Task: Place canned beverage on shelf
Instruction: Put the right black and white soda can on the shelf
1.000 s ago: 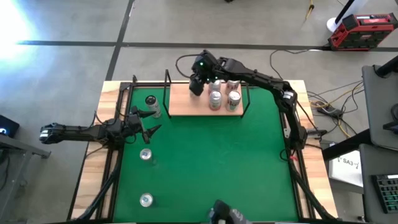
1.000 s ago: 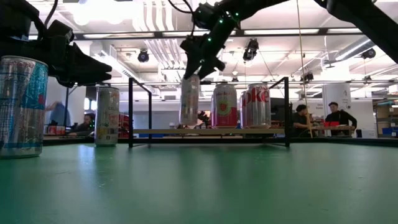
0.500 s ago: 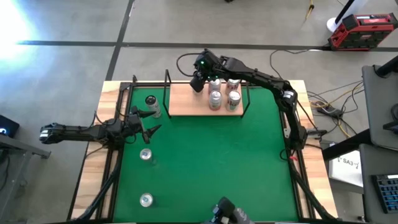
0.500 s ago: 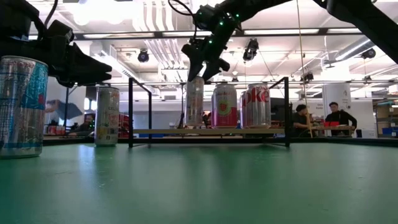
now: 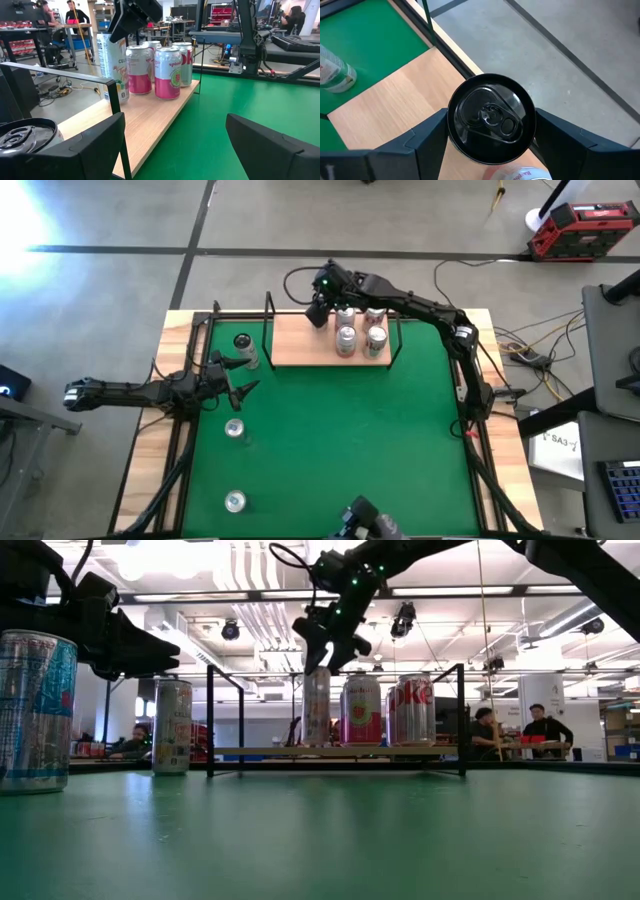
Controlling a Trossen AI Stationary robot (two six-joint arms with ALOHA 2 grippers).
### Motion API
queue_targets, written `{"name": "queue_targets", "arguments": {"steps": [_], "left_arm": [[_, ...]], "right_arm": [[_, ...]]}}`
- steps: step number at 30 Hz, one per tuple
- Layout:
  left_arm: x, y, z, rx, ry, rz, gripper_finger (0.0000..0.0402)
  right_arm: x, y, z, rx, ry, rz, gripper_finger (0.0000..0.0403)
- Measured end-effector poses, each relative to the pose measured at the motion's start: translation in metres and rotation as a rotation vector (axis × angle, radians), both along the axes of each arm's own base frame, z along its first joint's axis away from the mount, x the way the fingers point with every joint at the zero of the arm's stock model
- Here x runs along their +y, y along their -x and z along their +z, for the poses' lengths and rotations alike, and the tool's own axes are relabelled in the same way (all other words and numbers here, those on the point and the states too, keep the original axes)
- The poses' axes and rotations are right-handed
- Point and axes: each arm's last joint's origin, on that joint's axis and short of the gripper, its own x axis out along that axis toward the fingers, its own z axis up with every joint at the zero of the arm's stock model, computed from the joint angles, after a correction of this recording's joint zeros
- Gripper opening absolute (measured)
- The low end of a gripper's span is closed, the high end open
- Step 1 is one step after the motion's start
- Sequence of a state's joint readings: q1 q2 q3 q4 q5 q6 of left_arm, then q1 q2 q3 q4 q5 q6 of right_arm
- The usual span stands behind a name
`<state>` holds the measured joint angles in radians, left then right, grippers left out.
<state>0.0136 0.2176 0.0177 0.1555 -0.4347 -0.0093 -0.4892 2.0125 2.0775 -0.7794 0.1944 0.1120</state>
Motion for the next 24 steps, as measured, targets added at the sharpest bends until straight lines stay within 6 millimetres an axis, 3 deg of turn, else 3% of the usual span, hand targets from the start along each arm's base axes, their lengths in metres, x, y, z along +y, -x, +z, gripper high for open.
{"name": "queue_targets", "arguments": {"steps": [24], "left_arm": [[0.0000, 0.0000, 0.0000, 0.000, 0.000, 0.000, 0.0332]], "right_arm": [[0.0031, -0.0032, -0.0048, -0.003, 0.001, 0.009, 0.0256]]}}
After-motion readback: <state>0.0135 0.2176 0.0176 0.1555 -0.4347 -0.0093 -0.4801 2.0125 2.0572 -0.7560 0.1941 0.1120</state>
